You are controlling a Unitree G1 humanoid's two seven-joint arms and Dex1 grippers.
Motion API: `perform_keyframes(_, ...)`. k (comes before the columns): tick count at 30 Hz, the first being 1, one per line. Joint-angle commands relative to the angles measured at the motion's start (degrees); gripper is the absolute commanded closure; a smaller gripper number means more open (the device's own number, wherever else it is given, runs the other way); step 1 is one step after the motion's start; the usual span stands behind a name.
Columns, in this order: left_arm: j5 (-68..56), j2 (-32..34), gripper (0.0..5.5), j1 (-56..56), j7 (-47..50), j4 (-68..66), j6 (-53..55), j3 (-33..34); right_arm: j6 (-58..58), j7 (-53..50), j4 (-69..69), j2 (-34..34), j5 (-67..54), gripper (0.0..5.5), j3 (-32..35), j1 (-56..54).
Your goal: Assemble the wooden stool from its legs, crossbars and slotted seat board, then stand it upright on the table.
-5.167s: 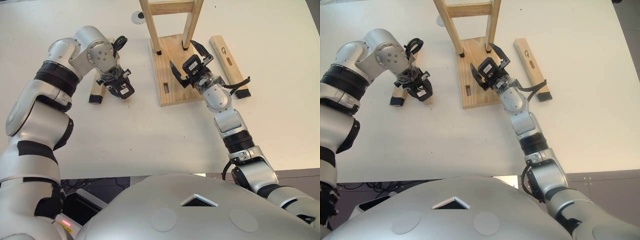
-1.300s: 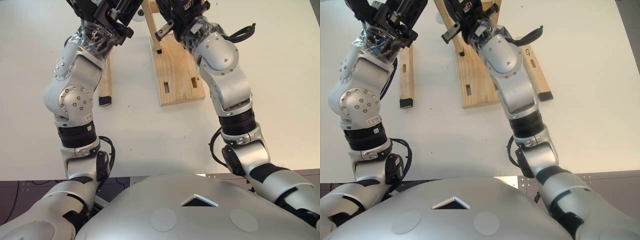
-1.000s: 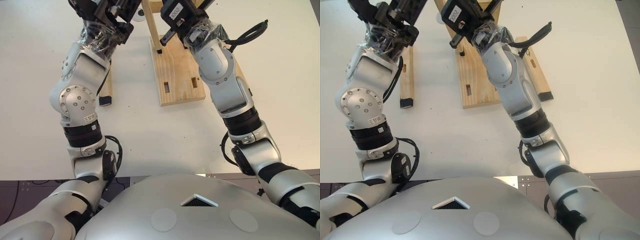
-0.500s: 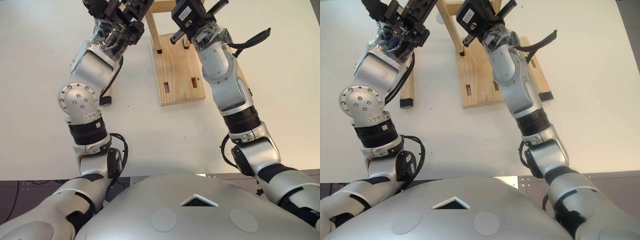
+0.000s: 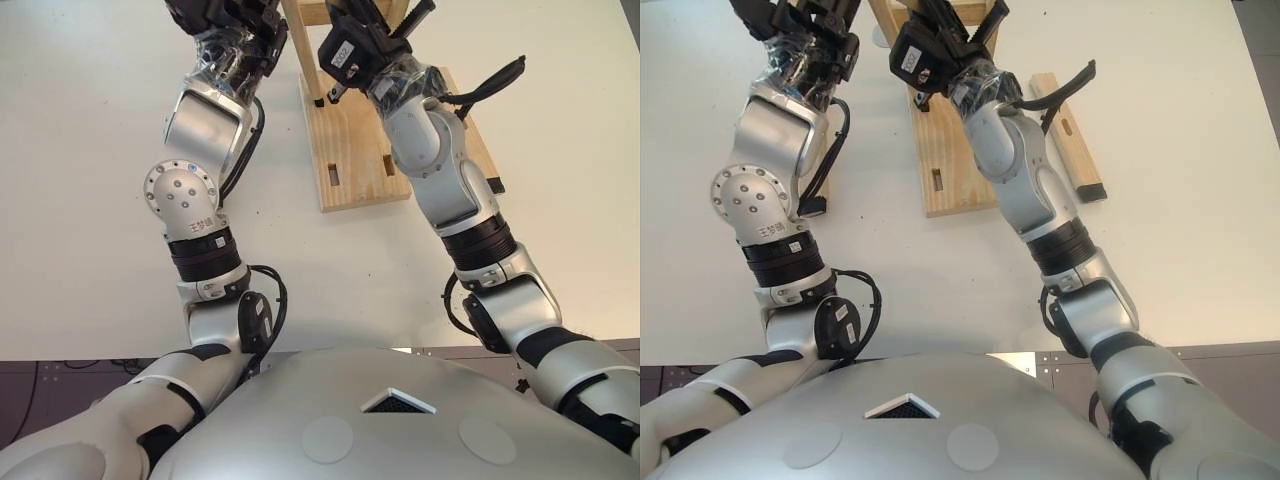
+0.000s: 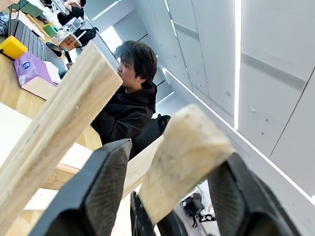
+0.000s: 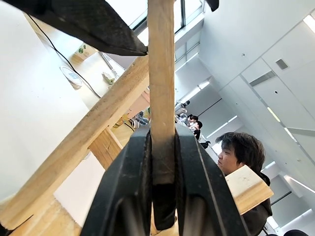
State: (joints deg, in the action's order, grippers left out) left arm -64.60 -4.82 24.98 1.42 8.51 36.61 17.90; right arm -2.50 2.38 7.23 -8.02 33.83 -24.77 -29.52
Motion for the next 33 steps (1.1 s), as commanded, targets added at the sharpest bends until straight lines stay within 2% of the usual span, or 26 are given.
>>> perform_keyframes(1,0.3,-0.9,3.53,0.0,3.9,-1.8,-2.4,1.8,1.1,-1.2,0.4,-1.6,2.3,5.10,0.1,-0.2)
perform_keyframes(7,1.8,-2.1,4.48,-1.1,5.8,-2.1,-4.1,1.0,1.2,-2.4,0.7,-1.6,4.3,5.10,0.5,-0.1)
perform_keyframes(18,2.0,-1.8,4.75,0.0,7.9,-0.7,-4.1,1.0,4.9,-5.6,-2.3,-1.9,8.6,5.10,-0.3,0.5)
perform_keyframes(19,1.7,-1.0,4.75,-0.1,7.9,-0.3,-3.2,1.0,5.2,-5.7,-2.4,-2.0,8.8,4.72,-0.3,0.5)
perform_keyframes(23,1.2,2.6,5.05,0.0,7.7,0.4,-1.2,1.4,6.0,-6.6,-2.1,-2.5,10.3,3.98,-0.2,0.4)
perform_keyframes(28,2.0,6.9,5.07,0.1,5.3,1.3,-0.7,1.3,5.1,-6.8,-1.2,-2.1,10.3,3.13,1.0,0.1)
perform_keyframes(30,2.1,11.5,5.07,0.5,2.7,2.1,0.8,1.8,3.6,-6.0,-0.3,-1.9,9.6,2.71,2.0,0.1)
perform_keyframes(33,-0.9,20.8,5.07,4.2,0.4,1.2,4.4,5.7,2.5,-5.0,0.6,-2.2,9.4,2.68,2.2,0.3)
